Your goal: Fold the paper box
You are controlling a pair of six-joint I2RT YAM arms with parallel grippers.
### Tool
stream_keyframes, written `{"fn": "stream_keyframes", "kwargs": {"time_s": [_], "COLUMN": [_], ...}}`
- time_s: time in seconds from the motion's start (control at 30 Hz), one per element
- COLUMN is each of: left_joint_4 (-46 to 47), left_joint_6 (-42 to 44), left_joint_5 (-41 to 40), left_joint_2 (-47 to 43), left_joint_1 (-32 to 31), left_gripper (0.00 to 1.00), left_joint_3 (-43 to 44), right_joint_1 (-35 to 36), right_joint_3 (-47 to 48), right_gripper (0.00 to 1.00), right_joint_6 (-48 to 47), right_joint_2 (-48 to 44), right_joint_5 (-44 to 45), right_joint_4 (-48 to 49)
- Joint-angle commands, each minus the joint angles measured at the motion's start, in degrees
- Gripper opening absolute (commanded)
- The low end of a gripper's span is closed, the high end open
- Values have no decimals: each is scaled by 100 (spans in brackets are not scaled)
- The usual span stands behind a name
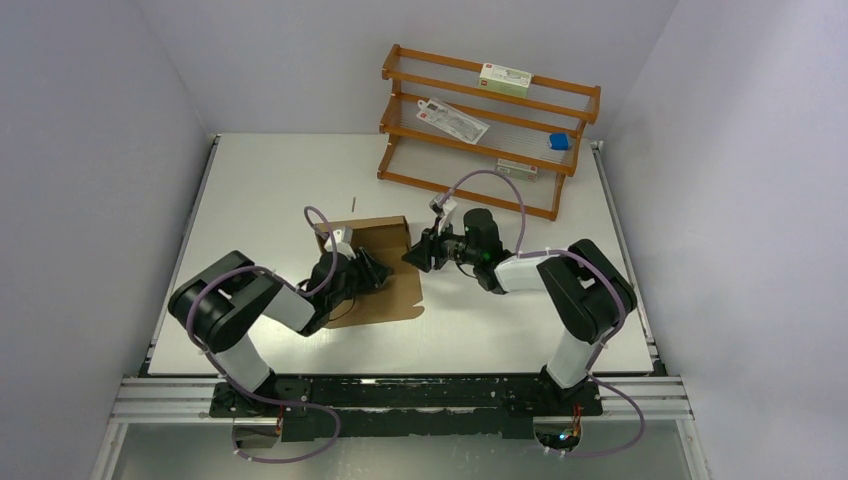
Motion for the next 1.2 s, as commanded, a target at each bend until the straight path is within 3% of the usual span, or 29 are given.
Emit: {"fn": "stream_keyframes", "kwargs": {"time_s": [0.0, 0.17, 0.4, 0.6, 0.9, 1.0, 1.17], "left_joint_4": [-596, -622, -372, -586, -979, -1111, -388], "left_joint_6": [109, -158, -900, -1431, -2114, -2291, -2751], "left_joint_5": [201, 178, 58, -80, 189, 308, 544], "left_joint_2": [-306, -845, -1438, -2366, -3603, -3528, -3042], "left_joint_1": [-69, -71, -51, 119, 966, 1171, 1457], "left_gripper": [44, 54, 77, 85, 87, 84, 77], "left_joint_3": [-162, -247, -468, -719, -863, -705, -756], "right_joint_1": [-6, 9, 9, 23, 89, 114, 152], "right_joint_3": [12, -9, -20, -48, -95, -94, -112], "right_gripper": [46, 45, 44, 43, 43, 43, 43], "right_joint_6": [-178, -229, -280, -303, -364, -385, -466], "right_joint_2": [176, 188, 170, 112, 54, 35, -54], "right_joint_5": [113, 130, 140, 129, 243, 281, 373], "right_joint_4": [240, 269, 282, 286, 278, 252, 165]}}
